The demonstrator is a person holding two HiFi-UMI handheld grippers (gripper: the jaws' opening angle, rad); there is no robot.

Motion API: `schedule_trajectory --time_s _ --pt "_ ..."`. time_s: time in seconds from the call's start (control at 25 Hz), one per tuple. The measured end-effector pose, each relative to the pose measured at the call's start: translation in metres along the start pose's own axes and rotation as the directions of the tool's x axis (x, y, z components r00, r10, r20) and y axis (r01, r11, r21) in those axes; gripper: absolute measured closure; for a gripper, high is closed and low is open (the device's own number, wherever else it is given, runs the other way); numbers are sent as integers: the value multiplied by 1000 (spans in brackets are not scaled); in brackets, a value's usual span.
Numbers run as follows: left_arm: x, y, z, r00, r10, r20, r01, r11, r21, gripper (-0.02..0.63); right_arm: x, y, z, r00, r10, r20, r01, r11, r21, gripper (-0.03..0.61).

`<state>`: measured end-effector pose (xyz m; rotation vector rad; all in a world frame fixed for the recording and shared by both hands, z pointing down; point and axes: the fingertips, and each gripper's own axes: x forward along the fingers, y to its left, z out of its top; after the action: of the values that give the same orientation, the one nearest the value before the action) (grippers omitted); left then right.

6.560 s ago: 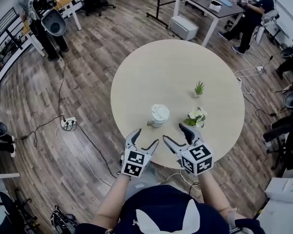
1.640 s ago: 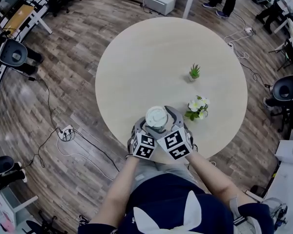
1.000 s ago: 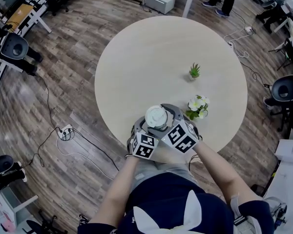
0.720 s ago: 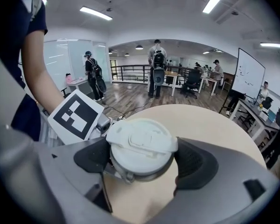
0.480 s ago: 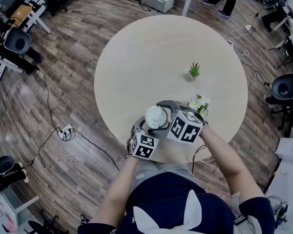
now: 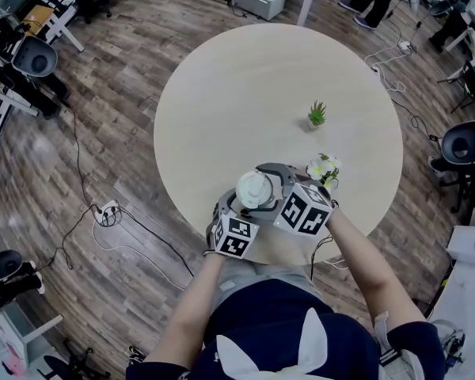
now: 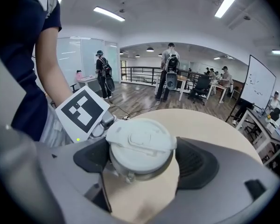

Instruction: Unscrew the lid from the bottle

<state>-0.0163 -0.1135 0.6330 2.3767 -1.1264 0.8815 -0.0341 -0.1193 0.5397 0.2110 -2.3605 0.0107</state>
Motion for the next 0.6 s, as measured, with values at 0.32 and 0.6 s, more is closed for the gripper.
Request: schedule_trajectory --time_s 0.32,0.6 --pt "1 1 -2 1000 5 -4 -5 1000 0 285 -1 1 6 982 -129 134 98 971 220 113" --pt "0 1 -4 1000 10 -4 -10 1000 -1 285 2 -5 10 956 -243 165 178 927 331 120"
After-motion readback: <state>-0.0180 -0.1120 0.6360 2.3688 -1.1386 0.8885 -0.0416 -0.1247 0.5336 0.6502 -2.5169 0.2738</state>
